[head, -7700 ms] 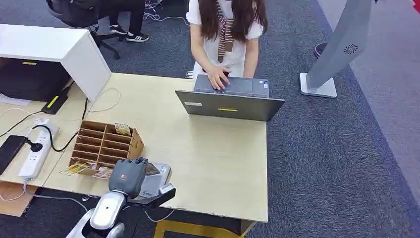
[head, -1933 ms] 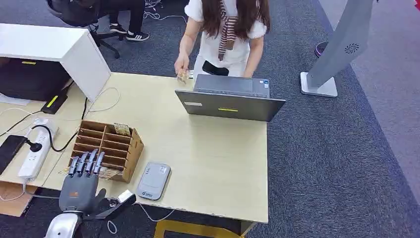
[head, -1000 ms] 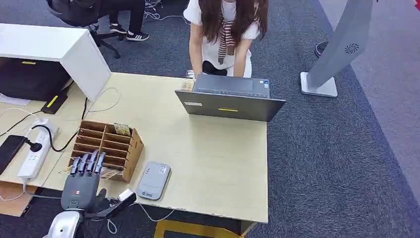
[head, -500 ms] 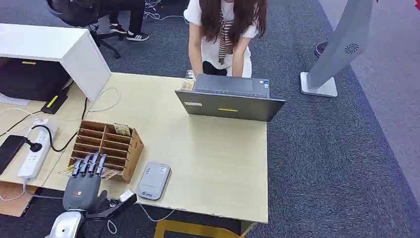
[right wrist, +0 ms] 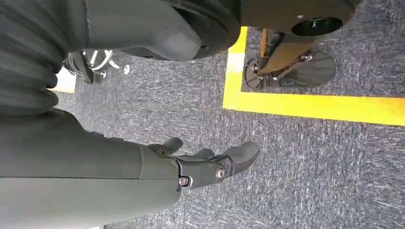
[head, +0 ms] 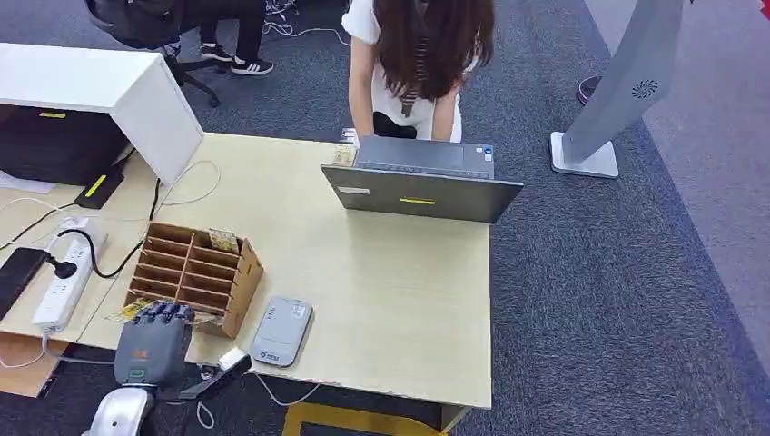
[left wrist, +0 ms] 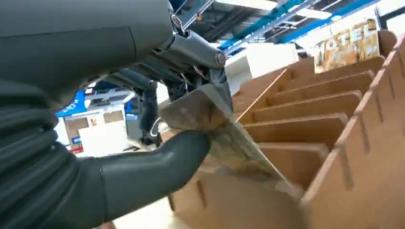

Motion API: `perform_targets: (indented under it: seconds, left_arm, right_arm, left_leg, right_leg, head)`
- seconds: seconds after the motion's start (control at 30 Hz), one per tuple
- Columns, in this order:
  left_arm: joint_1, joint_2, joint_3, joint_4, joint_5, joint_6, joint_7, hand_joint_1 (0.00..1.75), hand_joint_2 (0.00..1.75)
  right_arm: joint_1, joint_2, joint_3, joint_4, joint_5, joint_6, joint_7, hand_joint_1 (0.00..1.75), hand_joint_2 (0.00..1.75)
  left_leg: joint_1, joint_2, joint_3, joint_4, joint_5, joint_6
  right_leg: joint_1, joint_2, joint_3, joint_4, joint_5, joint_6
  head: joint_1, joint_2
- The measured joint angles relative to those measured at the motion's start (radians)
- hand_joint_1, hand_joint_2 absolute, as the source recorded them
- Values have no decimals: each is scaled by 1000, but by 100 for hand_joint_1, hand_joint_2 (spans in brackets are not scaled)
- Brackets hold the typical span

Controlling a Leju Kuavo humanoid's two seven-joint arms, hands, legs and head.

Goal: Pass the card to the sensor for recognition and then transmit it.

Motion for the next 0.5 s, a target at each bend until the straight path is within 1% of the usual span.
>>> perform_targets:
  seconds: [0.23, 0.5]
  left_arm:
    - [3, 1, 1, 0, -1, 6, -8, 175, 175]
    - [6, 2, 5, 0, -3, 16, -18, 175, 175]
  right_arm:
    - [0, 0, 0, 0, -5, 15, -7, 0, 175]
    - [0, 0, -1, 0, -9, 13, -18, 0, 175]
  left_leg:
    - [0, 0, 0, 0, 0, 0]
    - [0, 0, 0, 0, 0, 0]
  right_leg:
    - [0, 0, 0, 0, 0, 0]
    - [0, 0, 0, 0, 0, 0]
  head:
    - [0, 0]
    - [0, 0]
